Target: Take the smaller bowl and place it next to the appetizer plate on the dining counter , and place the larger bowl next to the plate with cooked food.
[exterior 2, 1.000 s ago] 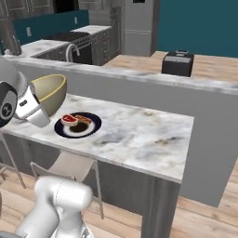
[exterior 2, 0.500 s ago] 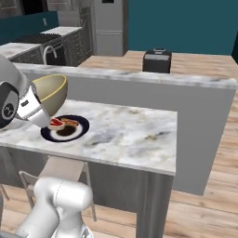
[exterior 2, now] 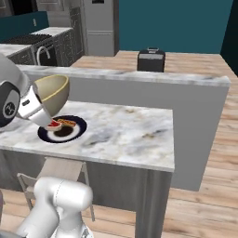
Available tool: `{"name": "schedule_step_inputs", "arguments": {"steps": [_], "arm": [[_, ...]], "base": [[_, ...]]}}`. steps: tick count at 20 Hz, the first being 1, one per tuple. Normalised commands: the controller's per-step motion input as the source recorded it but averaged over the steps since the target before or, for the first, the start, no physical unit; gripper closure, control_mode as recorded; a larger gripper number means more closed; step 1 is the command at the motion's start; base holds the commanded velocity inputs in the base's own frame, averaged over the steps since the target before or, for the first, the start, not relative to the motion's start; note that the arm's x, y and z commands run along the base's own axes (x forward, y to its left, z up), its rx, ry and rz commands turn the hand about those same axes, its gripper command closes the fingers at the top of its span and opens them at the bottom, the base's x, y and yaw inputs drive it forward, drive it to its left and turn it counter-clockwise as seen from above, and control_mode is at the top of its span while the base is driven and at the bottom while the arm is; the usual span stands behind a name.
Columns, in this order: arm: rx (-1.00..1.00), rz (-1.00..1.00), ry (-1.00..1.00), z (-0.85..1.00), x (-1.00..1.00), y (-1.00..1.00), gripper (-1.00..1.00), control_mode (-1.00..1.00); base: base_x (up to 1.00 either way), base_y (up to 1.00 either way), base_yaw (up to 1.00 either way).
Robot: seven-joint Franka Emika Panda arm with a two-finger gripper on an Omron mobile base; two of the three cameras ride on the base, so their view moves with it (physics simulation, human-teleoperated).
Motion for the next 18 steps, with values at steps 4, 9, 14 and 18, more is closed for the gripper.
{"name": "schedule_step_inputs", "arguments": {"steps": [4,9,14,18], "arm": [[0.0,-0.05,0.0,-0.23,0.26,-0.35,1.0,-1.0],[0.01,-0.01,-0.04,-0.32,0.15,-0.39,1.0,-1.0],[0.14,0.0,-0.06,-0.32,0.02,-0.34,1.0,-1.0],[0.31,0.0,0.0,-0.31,0.06,-0.34,1.0,-1.0]], "base": [[0.0,0.0,0.0],[0.0,0.0,0.0],[0.0,0.0,0.0],[0.0,0.0,0.0]]}}
